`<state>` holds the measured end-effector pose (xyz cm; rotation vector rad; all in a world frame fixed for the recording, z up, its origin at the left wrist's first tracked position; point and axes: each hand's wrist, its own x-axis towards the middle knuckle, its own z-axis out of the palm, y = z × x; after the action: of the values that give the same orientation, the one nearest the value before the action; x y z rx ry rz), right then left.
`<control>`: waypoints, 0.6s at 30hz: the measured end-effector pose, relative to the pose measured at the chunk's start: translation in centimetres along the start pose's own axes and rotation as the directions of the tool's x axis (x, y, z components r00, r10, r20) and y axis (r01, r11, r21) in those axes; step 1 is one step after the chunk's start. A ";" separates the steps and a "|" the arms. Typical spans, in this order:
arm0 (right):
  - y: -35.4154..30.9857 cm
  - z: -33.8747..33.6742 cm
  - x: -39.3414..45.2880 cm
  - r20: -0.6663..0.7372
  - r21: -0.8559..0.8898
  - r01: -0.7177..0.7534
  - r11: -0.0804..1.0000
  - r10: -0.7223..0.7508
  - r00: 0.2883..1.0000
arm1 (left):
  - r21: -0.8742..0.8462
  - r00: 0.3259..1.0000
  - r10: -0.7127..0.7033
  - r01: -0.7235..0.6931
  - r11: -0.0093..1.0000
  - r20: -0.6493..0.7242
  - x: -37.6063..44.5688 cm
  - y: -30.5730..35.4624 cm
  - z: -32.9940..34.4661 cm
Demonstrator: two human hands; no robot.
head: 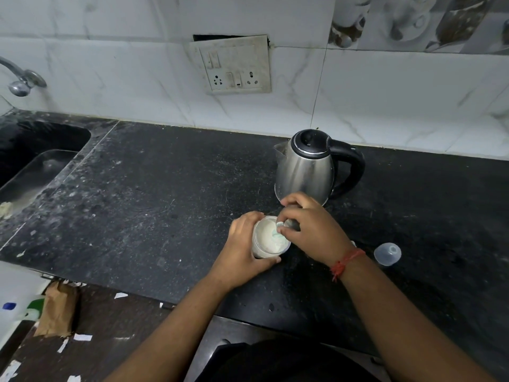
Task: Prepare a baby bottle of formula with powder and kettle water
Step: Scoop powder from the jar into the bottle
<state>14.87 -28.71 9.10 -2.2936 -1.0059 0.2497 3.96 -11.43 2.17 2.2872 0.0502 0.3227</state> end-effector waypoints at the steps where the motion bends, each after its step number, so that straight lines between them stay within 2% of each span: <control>1: -0.2 0.2 0.0 0.012 -0.014 0.018 1.000 -0.017 1.000 | -0.001 1.000 -0.003 0.003 1.000 0.002 0.0 0.0 0.0; 4: -0.3 0.5 -0.1 0.003 -0.059 0.015 0.998 -0.015 1.000 | -0.001 1.000 -0.015 0.015 1.000 0.012 0.0 0.0 0.1; 9: 0.3 0.6 -0.1 -0.029 0.010 -0.022 1.000 0.022 0.999 | 0.000 1.000 -0.004 0.004 1.000 0.000 0.3 -0.1 0.4; 18: 0.7 0.0 0.2 -0.105 0.008 0.026 1.000 -0.024 0.994 | -0.004 1.000 -0.002 0.002 1.000 -0.017 0.7 0.0 0.5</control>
<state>15.38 -28.93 8.72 -2.2590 -0.9771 0.1217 4.76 -11.70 2.05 2.2800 0.0605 0.3410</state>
